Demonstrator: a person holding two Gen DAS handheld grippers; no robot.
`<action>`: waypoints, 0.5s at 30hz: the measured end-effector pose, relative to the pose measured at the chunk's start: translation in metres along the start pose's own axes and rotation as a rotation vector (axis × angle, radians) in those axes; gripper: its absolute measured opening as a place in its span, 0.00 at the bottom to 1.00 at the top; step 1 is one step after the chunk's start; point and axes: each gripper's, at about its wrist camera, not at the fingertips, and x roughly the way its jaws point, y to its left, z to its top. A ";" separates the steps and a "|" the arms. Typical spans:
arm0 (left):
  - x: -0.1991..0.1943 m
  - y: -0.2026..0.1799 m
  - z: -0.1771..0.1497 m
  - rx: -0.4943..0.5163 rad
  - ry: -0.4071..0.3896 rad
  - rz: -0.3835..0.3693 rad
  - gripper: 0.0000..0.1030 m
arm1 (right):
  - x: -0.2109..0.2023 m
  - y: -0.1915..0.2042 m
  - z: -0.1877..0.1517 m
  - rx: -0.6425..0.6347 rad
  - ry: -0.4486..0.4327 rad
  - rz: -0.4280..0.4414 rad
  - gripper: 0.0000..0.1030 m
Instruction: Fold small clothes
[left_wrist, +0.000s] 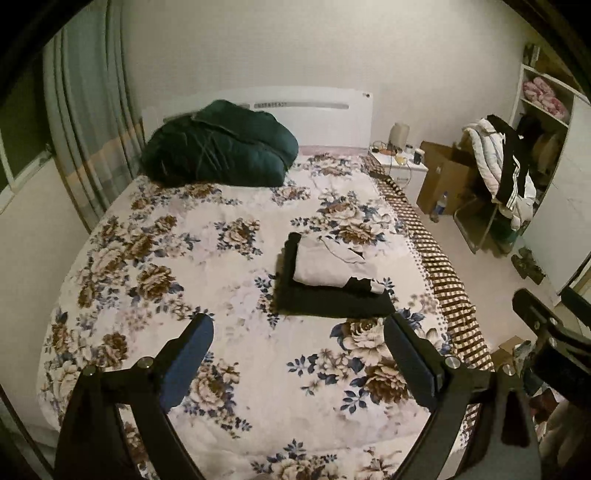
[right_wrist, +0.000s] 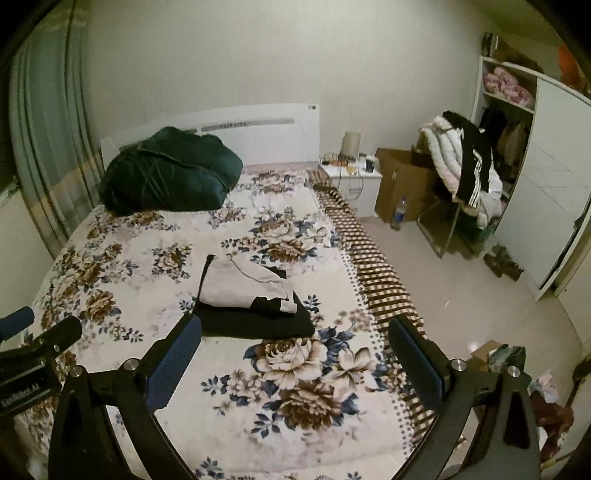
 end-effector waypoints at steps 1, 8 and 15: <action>-0.009 0.000 -0.001 -0.003 -0.007 0.000 0.92 | -0.016 -0.001 -0.002 0.000 -0.004 0.002 1.00; -0.065 -0.011 -0.007 -0.016 -0.059 0.019 0.92 | -0.098 -0.014 -0.002 -0.008 -0.051 0.029 1.00; -0.085 -0.021 -0.014 -0.037 -0.082 0.040 0.92 | -0.129 -0.026 0.004 -0.032 -0.082 0.064 1.00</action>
